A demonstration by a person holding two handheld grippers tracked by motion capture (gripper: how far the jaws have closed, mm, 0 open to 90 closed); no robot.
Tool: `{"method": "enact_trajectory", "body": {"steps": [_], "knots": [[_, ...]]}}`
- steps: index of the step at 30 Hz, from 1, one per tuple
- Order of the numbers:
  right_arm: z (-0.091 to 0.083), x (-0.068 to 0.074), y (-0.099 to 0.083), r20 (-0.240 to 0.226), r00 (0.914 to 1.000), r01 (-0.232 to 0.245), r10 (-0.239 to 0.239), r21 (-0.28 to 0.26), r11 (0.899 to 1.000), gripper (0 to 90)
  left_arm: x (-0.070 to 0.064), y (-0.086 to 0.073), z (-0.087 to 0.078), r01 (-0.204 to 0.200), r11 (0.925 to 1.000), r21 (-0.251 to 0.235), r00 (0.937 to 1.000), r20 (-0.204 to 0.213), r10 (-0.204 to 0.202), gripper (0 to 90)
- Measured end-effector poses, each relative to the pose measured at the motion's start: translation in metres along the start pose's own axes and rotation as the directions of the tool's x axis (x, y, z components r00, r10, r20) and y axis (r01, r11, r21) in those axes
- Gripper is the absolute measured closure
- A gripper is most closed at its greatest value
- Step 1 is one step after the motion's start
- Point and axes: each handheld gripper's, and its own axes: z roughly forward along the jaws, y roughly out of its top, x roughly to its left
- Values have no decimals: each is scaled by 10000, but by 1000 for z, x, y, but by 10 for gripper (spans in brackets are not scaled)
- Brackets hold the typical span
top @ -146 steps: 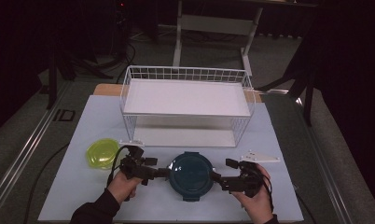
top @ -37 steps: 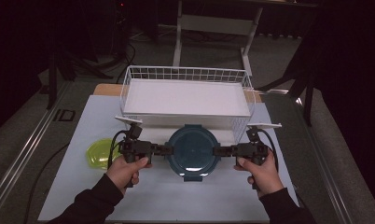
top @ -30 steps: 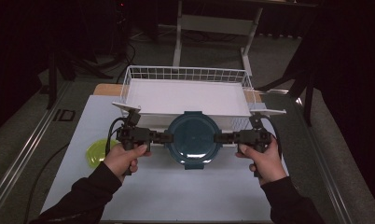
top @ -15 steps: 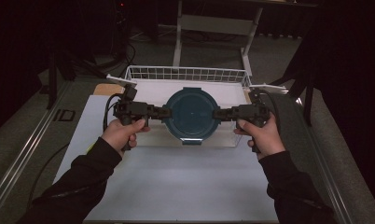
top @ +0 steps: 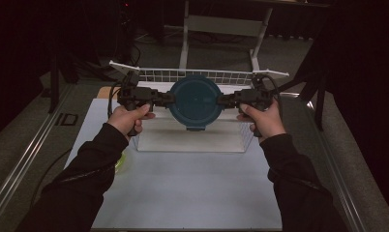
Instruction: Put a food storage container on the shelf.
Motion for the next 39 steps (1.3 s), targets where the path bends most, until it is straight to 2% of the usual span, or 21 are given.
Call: {"method": "enact_trajectory", "body": {"steps": [6,10,14,18,20,21,22,23,24,26,27,28,30,31,32,33,34,35,37,39], "knots": [[1,-3,10,-17,9993,-375,375,2,9993,560,3,10,4,121,9998,-167,9999,110,-119,557],[2,-6,14,68,9986,-528,528,53,9986,545,9,11,7,273,9989,-380,9993,265,-263,547],[4,-11,18,215,9971,-726,723,131,9973,512,14,8,16,218,9989,-418,9994,261,-207,490],[4,-16,19,78,9963,-857,857,-30,9963,511,14,9,16,46,9988,-479,9997,257,-34,479],[3,-15,19,178,9972,-732,733,-59,9973,513,10,8,16,-323,9981,-530,9995,-41,321,467],[2,-13,19,383,9974,-608,616,-215,9979,497,9,7,16,-465,9976,-510,9989,-137,459,459],[1,-12,19,521,9973,-504,517,-260,9984,484,5,7,14,-771,9953,-586,9963,-425,747,451],[-2,-9,19,856,9960,-202,238,-432,9989,472,3,6,13,-934,9936,-640,9943,-579,897,451],[-4,-8,19,901,9958,-139,183,-495,9987,472,1,5,10,-1122,9915,-654,9915,-729,1074,451],[-6,-6,18,851,9963,-50,93,-505,9987,468,0,5,9,-1173,9905,-717,9910,-737,1121,451],[-8,-3,17,1002,9950,96,-40,-549,9984,467,-4,4,2,-1440,9855,-895,9867,-888,1361,451],[-14,4,14,1204,9915,580,-498,-653,9962,464,-5,3,-1,-1494,9846,-907,9855,-951,1408,450],[-18,11,9,1267,9886,908,-814,-707,9934,464,-8,1,-6,-1647,9812,-1007,9815,-1156,1529,444],[-19,15,7,1298,9863,1110,-1014,-688,9914,464,-9,-1,-9,-1734,9793,-1046,9800,-1170,1610,444],[-19,15,7,1298,9863,1110,-1014,-688,9914,464,-9,-1,-9,-1734,9793,-1046,9800,-1170,1610,440],[-21,18,5,1272,9857,1204,-1103,-752,9899,467,-11,-5,-13,-1878,9755,-1142,9775,-1189,1742,440],[-25,23,-1,1056,9859,1389,-1301,-802,9871,479,-13,-7,-15,-1981,9731,-1175,9759,-1161,1847,428],[-26,25,-3,1031,9852,1451,-1366,-800,9862,478,-14,-10,-18,-2059,9707,-1240,9749,-1119,1925,427],[-29,29,-10,781,9849,1610,-1545,-858,9832,490,-18,-19,-24,-2313,9616,-1481,9705,-1039,2174,404],[-29,33,-19,791,9808,1847,-1784,-815,9794,510,-19,-27,-29,-2723,9490,-1591,9614,-853,2616,387]]}}
